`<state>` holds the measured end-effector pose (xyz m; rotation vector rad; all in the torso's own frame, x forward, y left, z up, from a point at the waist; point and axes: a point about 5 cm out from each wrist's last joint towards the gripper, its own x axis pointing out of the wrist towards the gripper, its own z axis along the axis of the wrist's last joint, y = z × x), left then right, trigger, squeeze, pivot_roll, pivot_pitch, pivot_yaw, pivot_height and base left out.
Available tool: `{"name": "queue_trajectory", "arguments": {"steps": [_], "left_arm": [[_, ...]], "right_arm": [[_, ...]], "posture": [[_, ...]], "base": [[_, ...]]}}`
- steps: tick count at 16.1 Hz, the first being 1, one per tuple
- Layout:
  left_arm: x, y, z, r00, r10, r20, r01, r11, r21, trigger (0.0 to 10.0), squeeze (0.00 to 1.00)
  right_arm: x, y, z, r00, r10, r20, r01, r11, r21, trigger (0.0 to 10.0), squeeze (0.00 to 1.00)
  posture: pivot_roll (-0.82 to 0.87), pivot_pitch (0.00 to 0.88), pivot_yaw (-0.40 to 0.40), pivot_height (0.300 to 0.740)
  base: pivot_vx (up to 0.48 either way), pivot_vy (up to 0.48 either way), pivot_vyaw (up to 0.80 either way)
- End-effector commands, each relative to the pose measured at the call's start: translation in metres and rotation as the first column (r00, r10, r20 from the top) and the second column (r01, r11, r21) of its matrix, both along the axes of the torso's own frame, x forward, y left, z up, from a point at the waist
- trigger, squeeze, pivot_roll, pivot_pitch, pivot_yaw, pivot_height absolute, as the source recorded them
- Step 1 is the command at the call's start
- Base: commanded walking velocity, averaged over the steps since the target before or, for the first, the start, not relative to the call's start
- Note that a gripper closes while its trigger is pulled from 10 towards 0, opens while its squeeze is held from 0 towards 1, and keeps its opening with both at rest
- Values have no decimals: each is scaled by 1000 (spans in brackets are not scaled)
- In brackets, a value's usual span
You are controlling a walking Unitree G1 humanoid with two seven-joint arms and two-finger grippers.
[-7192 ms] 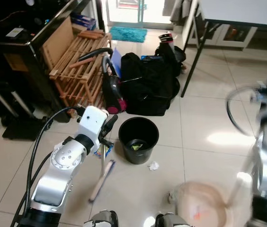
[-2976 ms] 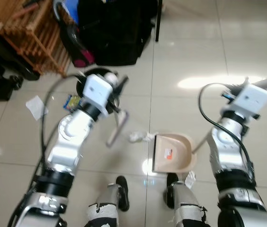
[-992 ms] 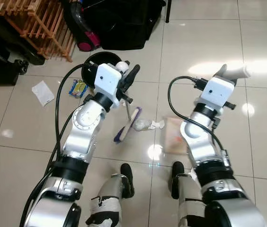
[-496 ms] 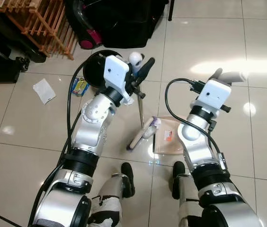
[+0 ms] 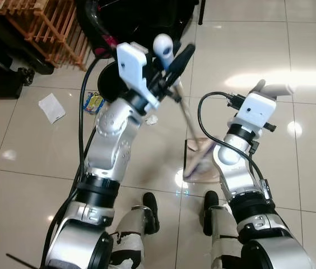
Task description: Sweep floor
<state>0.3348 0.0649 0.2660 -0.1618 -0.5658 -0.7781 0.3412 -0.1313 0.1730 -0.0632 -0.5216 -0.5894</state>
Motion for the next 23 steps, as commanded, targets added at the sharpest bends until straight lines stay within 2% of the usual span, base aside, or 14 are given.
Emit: {"name": "queue_trajectory", "arguments": {"steps": [1,5,7,9,10,11,12,13,15,16,18,21,23], "left_arm": [[-6,2,14,999,-33,37,34,999,-39,10000,0],[-9,14,25,998,-12,60,14,999,-42,10000,0],[-13,38,32,998,8,60,-10,1000,19,10000,0],[-15,46,30,999,8,43,-10,999,52,10000,0],[-18,51,26,1000,2,30,-5,997,81,10000,0],[-28,62,13,1000,10,-7,-9,993,115,10000,0],[-35,67,6,999,23,-39,-18,993,119,10000,0],[-35,68,3,998,27,-48,-21,992,121,10000,0],[-51,74,-12,993,65,-98,-48,985,165,10000,0],[-53,75,-14,992,72,-102,-53,983,174,10000,0],[-58,85,-26,976,175,-127,-144,964,224,10000,0],[-65,92,-29,963,223,-148,-185,954,234,10000,0],[-70,97,-32,948,284,-141,-240,934,263,10000,0]], "right_arm": [[-2,2,-11,999,10,-37,-9,1000,11,10000,0],[-2,0,-12,999,15,-40,-14,1000,4,10000,0],[-1,-7,-10,999,20,-38,-20,1000,-4,10000,0],[1,-13,-10,999,20,-42,-20,1000,-3,10000,0],[2,-18,-9,999,14,-46,-14,1000,0,10000,0],[1,-35,-8,999,-15,-45,15,1000,5,10000,0],[-1,-46,-8,998,-40,-44,41,999,15,10000,0],[-2,-49,-9,998,-50,-44,51,998,20,10000,0],[-11,-65,-11,995,-93,-40,95,993,63,10000,0],[-13,-68,-12,994,-100,-39,103,992,72,10000,0],[-25,-81,-13,989,-142,-46,148,979,141,10000,0],[-39,-92,-15,984,-168,-56,176,963,202,10000,0],[-54,-102,-6,981,-186,-59,194,955,226,10000,0]], "posture": [[102,446,137,740],[94,427,128,740],[76,390,106,740],[69,377,91,740],[65,367,79,740],[51,350,63,740],[45,341,59,740],[43,337,59,740],[24,302,57,740],[24,302,57,740],[13,299,59,740],[13,282,67,740],[15,274,65,740]], "base": [[0,0,0],[0,0,0],[0,0,0],[0,0,0],[0,0,0],[0,0,0],[0,0,0],[0,0,0],[0,0,0],[0,0,0],[0,0,0],[0,0,0],[0,0,0]]}}
